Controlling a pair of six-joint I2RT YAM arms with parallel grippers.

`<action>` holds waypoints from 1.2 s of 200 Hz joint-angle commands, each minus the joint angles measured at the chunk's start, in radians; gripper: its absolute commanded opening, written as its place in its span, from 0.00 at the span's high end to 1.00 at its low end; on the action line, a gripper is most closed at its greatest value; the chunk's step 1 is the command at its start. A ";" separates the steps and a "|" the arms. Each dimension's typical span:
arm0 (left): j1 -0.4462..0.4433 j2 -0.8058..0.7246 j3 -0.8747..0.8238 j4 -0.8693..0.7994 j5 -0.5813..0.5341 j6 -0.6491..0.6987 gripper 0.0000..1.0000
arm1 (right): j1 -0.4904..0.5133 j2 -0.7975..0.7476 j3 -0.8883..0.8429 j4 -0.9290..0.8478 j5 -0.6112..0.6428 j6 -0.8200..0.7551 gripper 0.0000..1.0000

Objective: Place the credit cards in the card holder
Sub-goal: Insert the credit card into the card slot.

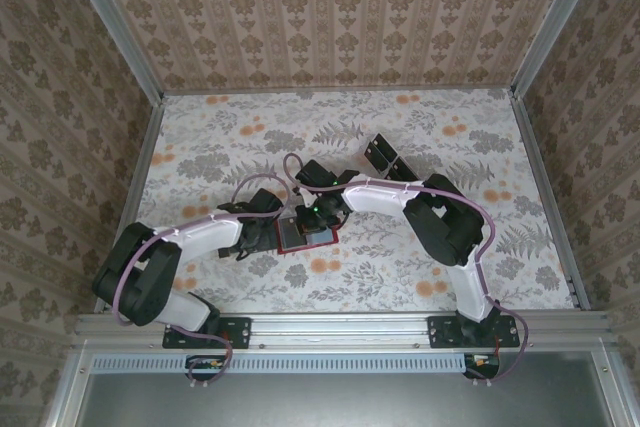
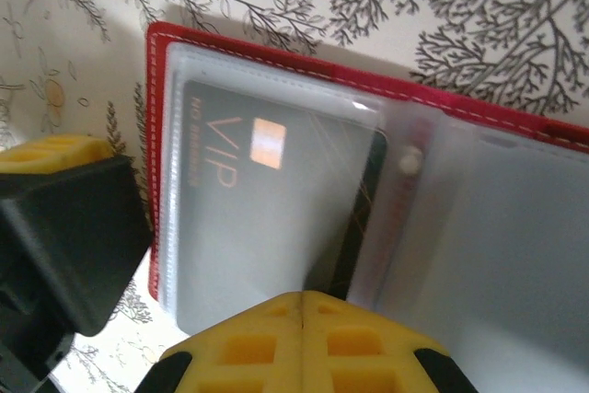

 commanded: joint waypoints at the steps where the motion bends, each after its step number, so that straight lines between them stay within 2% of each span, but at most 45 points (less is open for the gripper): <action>1: -0.003 0.084 -0.023 0.314 0.061 0.002 0.01 | 0.007 0.024 0.019 0.027 -0.043 0.039 1.00; 50: -0.011 0.089 -0.021 0.319 0.061 -0.003 0.01 | 0.006 0.021 0.022 0.031 -0.053 0.046 1.00; 125: -0.011 0.092 -0.026 0.321 0.058 -0.003 0.01 | -0.017 -0.095 -0.068 0.017 0.027 0.022 1.00; 240: -0.012 0.107 -0.022 0.331 0.063 0.002 0.01 | -0.020 -0.030 -0.068 -0.018 0.053 -0.003 1.00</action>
